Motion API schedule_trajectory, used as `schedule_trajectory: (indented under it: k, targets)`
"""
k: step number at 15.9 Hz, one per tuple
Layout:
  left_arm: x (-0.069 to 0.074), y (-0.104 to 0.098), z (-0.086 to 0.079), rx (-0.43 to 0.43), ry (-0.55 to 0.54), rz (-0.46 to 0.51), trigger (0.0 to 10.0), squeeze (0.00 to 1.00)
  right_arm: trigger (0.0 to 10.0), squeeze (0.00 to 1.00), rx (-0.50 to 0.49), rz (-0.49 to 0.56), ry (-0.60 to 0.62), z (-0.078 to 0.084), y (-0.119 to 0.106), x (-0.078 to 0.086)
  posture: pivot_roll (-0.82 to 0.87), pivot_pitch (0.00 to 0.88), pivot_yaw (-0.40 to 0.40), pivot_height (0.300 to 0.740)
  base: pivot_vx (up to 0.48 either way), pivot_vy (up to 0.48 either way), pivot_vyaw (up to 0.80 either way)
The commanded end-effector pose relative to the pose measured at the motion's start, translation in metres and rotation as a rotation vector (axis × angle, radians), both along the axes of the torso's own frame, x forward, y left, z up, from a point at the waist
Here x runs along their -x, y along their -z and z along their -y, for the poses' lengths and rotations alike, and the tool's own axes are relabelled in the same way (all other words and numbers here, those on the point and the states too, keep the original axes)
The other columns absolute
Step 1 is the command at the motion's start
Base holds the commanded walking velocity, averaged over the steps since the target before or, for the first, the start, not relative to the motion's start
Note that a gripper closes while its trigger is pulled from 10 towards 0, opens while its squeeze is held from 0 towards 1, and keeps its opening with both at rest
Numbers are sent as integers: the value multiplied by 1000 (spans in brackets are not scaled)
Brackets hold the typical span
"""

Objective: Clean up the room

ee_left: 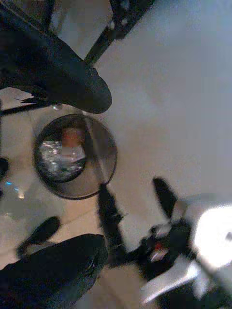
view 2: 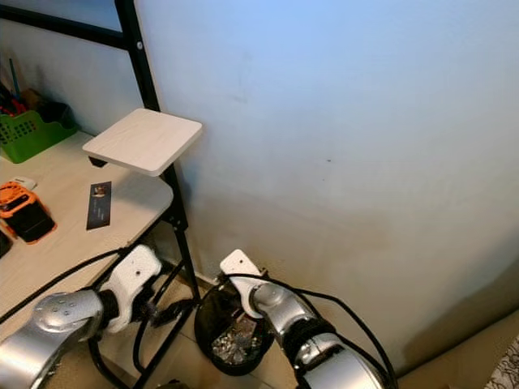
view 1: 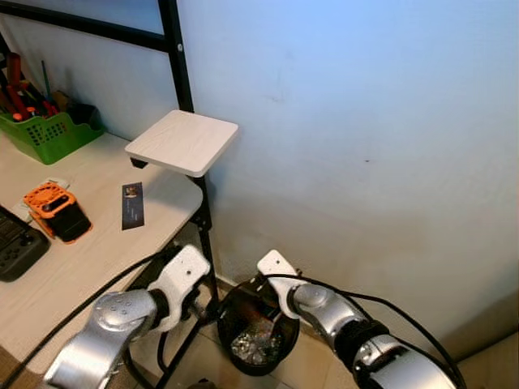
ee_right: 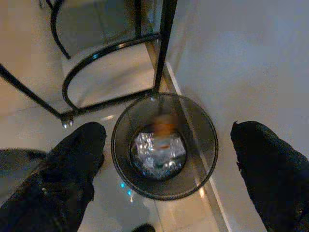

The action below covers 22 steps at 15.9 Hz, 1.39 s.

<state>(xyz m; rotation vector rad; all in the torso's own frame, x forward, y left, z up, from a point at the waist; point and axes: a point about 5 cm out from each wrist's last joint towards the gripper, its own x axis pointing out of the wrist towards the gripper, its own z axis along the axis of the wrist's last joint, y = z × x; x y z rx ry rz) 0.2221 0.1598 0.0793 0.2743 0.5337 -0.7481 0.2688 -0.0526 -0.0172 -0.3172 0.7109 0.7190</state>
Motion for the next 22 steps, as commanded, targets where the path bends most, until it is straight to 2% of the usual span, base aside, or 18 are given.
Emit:
schedule_trajectory:
  k: [1, 2, 3, 4, 6, 8, 10, 11, 12, 14, 15, 16, 18, 22]
  targets:
    - [-7, -7, -2, 0, -52, 37, 10000, 0, 10000, 0, -35, 42, 9, 8, -6, -6, 108, 0, 3, 740, 0, 0, 0]
    - [-10, -9, -1, -4, -77, 58, 10000, 0, 10000, 0, -38, 72, 7, 13, -8, -8, 107, 0, 5, 740, 0, 0, 0]
    - [-18, -10, -4, -17, -176, 91, 10000, 0, 10000, 0, -52, 128, 10, 24, -14, -11, 102, 0, 12, 740, 0, 0, 0]
    - [-21, -11, -2, 12, -220, 80, 10000, 0, 10000, 0, -62, 179, 54, 39, -22, -15, 91, 0, 17, 740, 0, 0, 0]
    - [-22, -16, 1, 14, -241, 114, 10000, 0, 10000, 0, -82, 286, 145, 65, -43, -20, 73, 0, 27, 740, 0, 0, 0]
    - [-24, -19, 2, 23, -301, 132, 10000, 0, 10000, 0, -115, 336, 200, 76, -62, -21, 51, 0, 36, 740, 0, 0, 0]
    - [-27, -26, 1, 42, -372, 163, 10000, 0, 10000, 0, -170, 375, 264, 79, -85, -18, 42, 0, 35, 740, 0, 0, 0]
    - [-29, -29, 0, 47, -403, 179, 10000, 0, 10000, 0, -188, 345, 282, 79, -86, -16, 41, 0, 36, 740, 0, 0, 0]
    - [-34, -45, 0, 83, -436, 280, 10000, 0, 10000, 0, -241, 336, 311, 76, -94, -11, 39, 0, 36, 740, 0, 0, 0]
    - [-35, -58, -1, 139, -488, 345, 10000, 0, 10000, 0, -333, 387, 402, 78, -106, -5, 31, 0, 39, 740, 0, 0, 0]
    - [-33, -59, -2, 120, -489, 357, 10000, 0, 10000, 0, -320, 399, 434, 82, -106, -1, 29, 0, 40, 740, 0, 0, 0]
    - [-29, -56, -6, 87, -508, 360, 10000, 0, 10000, 0, -363, 360, 552, 87, -106, 5, 28, 0, 37, 740, 0, 0, 0]
    - [-25, -48, -12, 27, -535, 346, 10000, 0, 10000, 0, -372, 356, 579, 89, -107, 9, 27, 0, 32, 740, 0, 0, -784]
    - [-19, -44, -18, -24, -536, 346, 10000, 0, 10000, 0, -349, 349, 608, 88, -108, 14, 47, 0, 25, 740, 0, 0, -788]
